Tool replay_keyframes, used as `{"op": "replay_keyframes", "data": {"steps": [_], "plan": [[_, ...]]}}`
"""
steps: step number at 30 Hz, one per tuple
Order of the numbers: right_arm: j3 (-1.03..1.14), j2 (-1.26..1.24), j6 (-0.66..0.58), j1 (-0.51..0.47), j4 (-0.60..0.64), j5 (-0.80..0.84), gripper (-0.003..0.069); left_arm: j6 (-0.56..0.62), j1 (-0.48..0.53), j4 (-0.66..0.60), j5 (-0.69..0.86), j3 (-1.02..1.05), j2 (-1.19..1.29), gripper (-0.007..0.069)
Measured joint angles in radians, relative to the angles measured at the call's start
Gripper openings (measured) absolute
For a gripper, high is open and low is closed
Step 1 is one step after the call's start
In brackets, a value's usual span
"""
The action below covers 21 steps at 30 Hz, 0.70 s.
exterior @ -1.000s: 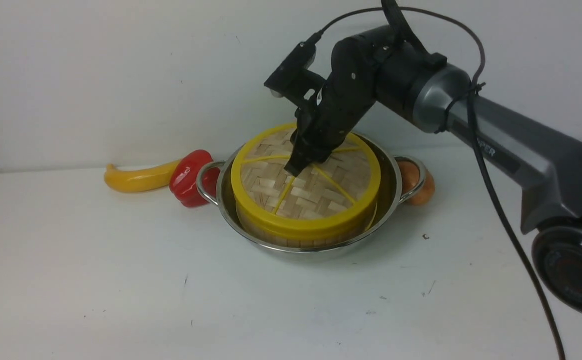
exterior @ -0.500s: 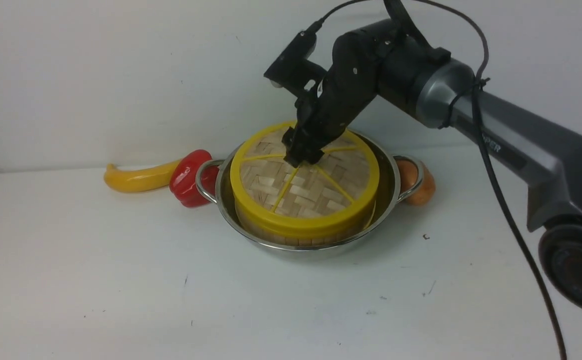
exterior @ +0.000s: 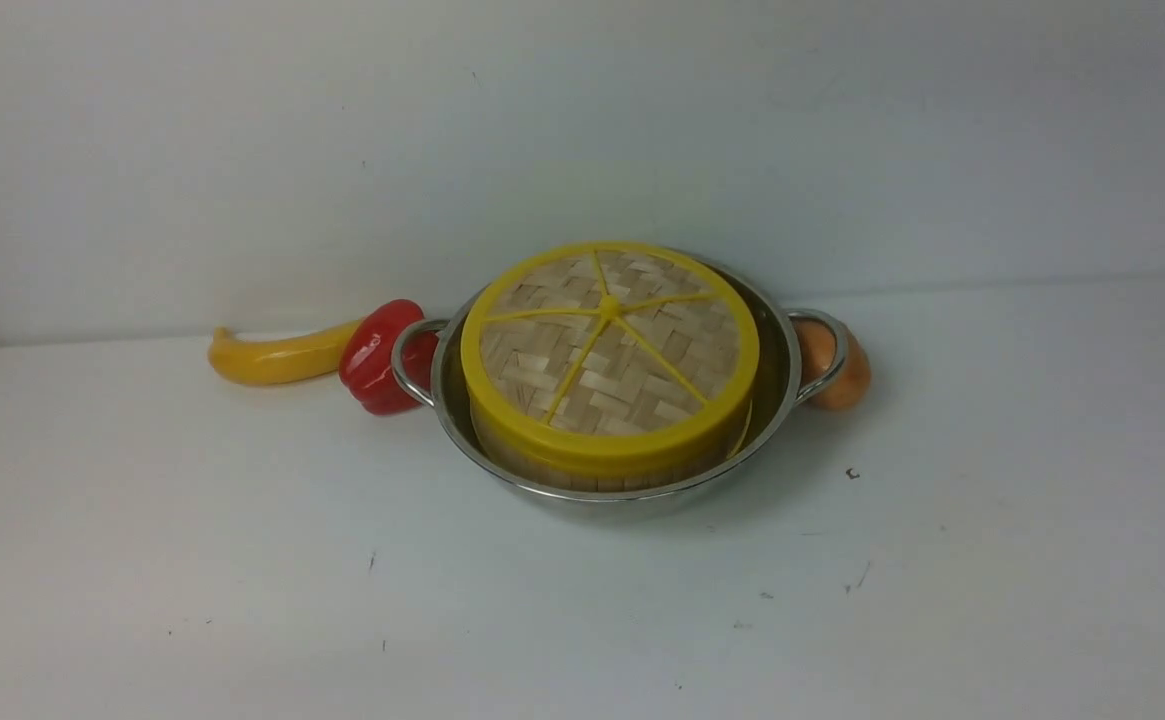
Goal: Place the steamer in the pot on the white table, and put the lid on the steamer.
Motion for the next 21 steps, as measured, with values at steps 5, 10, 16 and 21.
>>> {"op": "replay_keyframes", "data": {"steps": [5,10,16,21], "plan": [[0.000,-0.079,0.148,0.000,-0.003,0.005,-0.0005,0.000,0.000,0.000,0.000,0.000,0.000,0.0241],[0.000,-0.110,0.245,0.000,0.017,-0.001,-0.0002,0.000,0.000,0.000,0.000,0.000,0.000,0.0241],[0.020,-0.114,0.233,0.000,-0.051,0.051,0.0005,0.000,0.000,0.000,0.000,0.000,0.000,0.0241],[0.231,-0.217,0.268,0.000,-0.149,0.060,0.0013,0.000,0.000,0.000,0.001,0.000,0.000,0.0241]]}}
